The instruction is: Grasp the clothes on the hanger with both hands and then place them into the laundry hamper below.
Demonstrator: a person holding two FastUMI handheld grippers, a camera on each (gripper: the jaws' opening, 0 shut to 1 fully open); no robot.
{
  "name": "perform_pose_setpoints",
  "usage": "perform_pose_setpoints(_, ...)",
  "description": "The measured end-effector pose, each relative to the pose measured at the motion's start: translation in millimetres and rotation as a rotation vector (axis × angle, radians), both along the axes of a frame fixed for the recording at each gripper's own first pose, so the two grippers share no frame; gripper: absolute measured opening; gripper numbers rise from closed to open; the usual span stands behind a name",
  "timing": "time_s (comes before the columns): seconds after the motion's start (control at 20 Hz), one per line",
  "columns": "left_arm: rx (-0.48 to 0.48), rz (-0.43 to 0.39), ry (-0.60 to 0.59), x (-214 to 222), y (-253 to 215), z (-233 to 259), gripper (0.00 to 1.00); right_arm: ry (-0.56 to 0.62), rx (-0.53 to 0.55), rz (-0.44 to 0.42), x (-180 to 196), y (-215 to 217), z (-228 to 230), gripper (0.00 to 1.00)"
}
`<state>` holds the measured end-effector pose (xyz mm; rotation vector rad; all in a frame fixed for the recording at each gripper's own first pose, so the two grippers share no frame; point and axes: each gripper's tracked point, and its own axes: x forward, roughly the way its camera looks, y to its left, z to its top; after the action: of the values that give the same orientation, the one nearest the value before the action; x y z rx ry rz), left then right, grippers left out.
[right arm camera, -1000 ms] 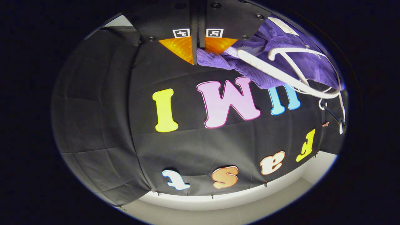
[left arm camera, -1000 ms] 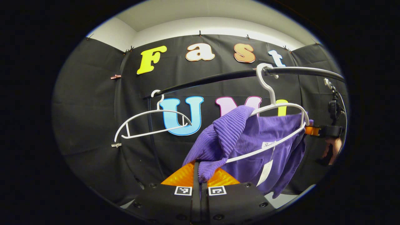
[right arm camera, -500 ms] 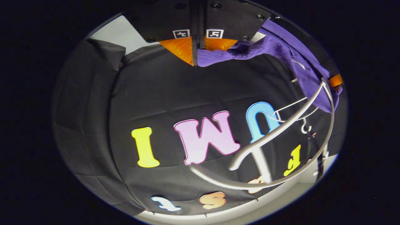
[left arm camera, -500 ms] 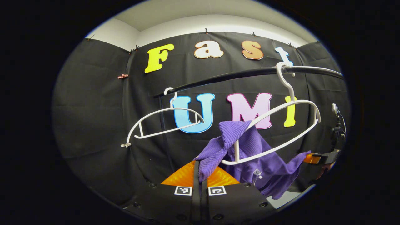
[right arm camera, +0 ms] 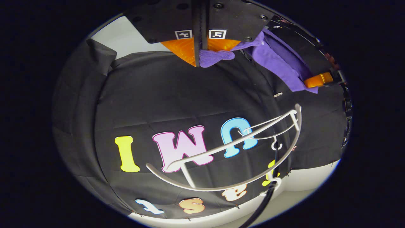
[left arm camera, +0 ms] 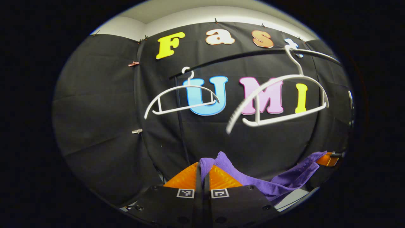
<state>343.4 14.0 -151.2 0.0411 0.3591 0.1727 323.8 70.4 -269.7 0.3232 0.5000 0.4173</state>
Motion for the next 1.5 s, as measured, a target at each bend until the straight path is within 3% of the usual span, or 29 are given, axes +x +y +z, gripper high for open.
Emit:
perform_pose_setpoints(0.35, -0.097, -0.176, 0.053, -18.0, -82.2, -12.9, 0.04, -0.035, 0.049, 0.082, -38.8, 36.2, 39.2, 0.04)
perform_pose_setpoints(0.6, -0.162, -0.251, 0.051, -13.1, -117.2, -8.7, 0.05, -0.061, -0.032, 0.124, -47.8, 43.5, 43.1, 0.04)
perform_pose_setpoints(1.15, -0.263, -0.297, 0.315, -20.4, -145.9, -153.4, 0.05, 0.235, -0.234, 0.159, -81.3, 16.9, -108.5, 0.05)
perform_pose_setpoints(1.5, -0.218, -0.292, 0.505, -43.1, -148.9, -238.6, 0.05, 0.426, -0.312, 0.195, -128.0, -0.1, -204.1, 0.05)
